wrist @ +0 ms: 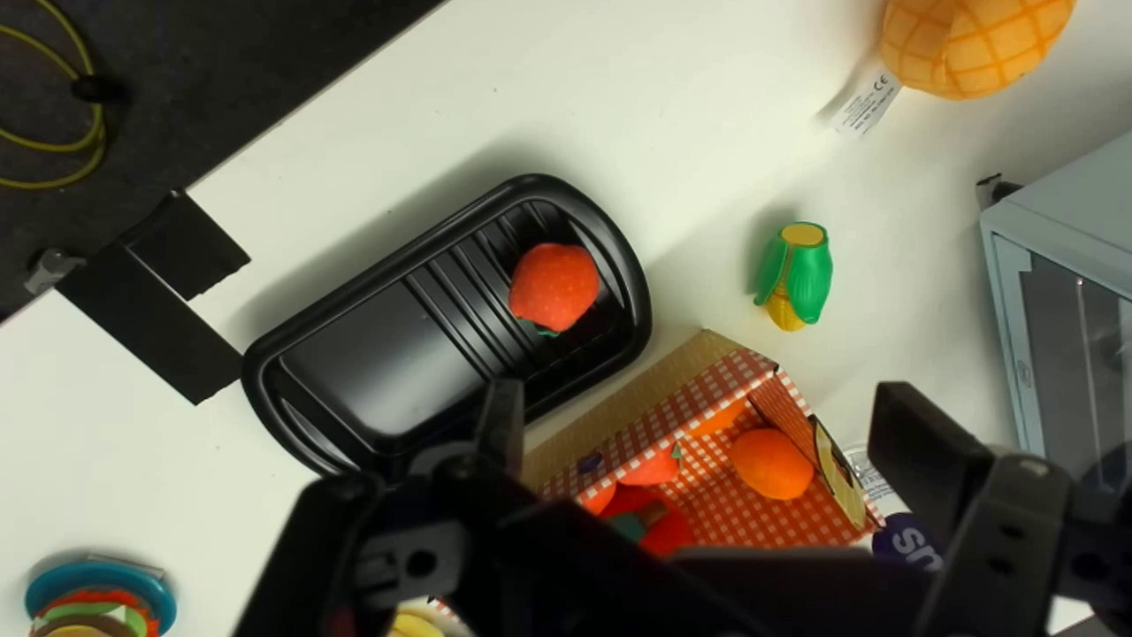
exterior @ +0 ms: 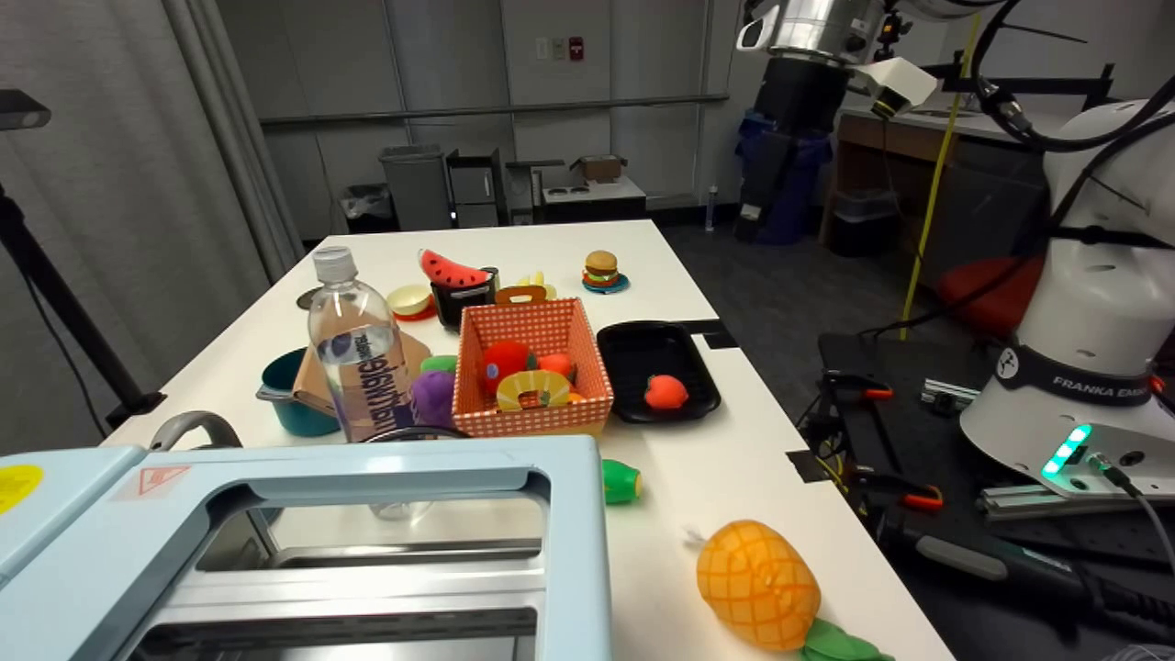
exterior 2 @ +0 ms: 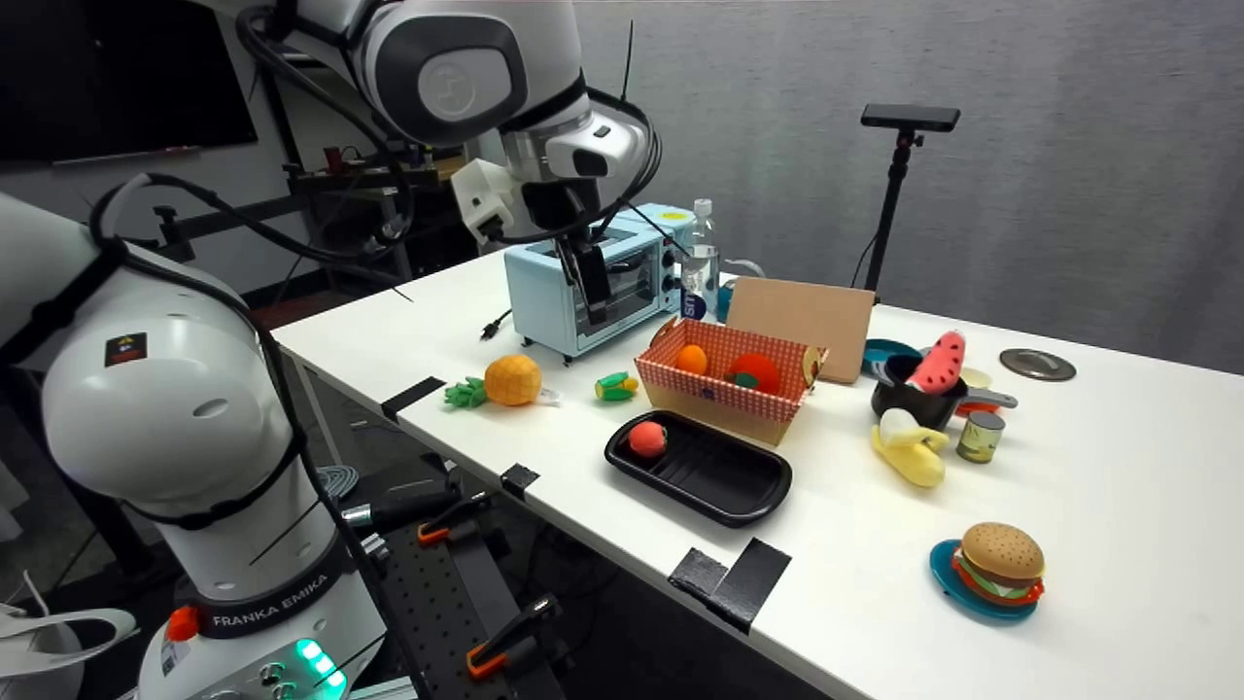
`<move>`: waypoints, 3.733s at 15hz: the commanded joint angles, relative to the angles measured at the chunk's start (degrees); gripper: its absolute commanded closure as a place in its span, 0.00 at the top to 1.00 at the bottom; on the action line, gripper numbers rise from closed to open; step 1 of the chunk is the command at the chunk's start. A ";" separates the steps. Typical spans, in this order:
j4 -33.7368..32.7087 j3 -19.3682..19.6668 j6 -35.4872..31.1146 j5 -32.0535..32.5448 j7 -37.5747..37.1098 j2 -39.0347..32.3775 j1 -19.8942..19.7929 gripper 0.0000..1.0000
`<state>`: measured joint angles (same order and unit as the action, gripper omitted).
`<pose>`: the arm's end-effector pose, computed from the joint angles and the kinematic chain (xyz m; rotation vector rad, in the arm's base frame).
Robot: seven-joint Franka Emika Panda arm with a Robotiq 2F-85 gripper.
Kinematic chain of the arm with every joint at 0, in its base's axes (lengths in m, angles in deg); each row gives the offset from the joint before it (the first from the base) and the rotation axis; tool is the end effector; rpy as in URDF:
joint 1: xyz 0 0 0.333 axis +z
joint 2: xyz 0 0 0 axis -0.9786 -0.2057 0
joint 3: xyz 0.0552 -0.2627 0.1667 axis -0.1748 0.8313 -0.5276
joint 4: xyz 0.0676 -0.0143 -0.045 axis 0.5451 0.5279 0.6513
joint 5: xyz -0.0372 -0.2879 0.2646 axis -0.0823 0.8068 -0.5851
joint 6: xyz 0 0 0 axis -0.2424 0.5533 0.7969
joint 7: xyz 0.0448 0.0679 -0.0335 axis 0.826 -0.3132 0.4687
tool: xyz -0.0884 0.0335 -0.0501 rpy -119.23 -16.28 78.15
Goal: Take the orange out of the box and put it on the tray
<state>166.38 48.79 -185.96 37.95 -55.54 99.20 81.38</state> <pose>0.3402 0.0297 0.4286 -2.9575 0.3273 -0.3259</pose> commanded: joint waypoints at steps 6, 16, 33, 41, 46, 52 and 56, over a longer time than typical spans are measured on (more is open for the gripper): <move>-1.18 -2.63 4.93 1.46 -3.25 -0.51 -2.51 1.00; -4.69 -5.15 19.59 7.73 -5.42 -1.21 -4.92 1.00; -14.35 -7.66 11.18 11.11 -7.36 -18.93 -3.63 1.00; -15.45 -7.85 16.24 14.24 -7.18 -19.52 -3.67 1.00; -30.94 -5.50 10.45 23.01 -6.23 -40.10 -5.69 1.00; -45.81 -2.67 13.04 24.94 -4.64 -55.78 -2.23 1.00; -53.54 -2.03 15.73 24.72 -2.74 -63.18 0.61 1.00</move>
<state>120.27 45.34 -174.12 61.59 -59.85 41.72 79.08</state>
